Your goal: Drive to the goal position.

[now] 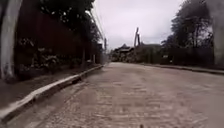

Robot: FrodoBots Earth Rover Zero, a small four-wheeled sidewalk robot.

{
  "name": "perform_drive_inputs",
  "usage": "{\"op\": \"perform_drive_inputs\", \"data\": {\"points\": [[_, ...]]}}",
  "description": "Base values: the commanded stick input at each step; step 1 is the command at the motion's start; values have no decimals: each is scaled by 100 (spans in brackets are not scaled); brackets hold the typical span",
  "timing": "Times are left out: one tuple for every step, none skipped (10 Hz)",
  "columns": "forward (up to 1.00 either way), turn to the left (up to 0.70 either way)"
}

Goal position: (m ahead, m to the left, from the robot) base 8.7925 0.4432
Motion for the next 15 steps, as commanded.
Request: {"op": "perform_drive_inputs", "data": {"points": [[100, 0], [100, 0], [100, 0], [100, 0], [100, 0], [100, 0], [100, 0], [100, 0], [100, -9], [100, -26], [100, -36], [100, -23], [100, 0], [100, 0], [100, 0]]}}
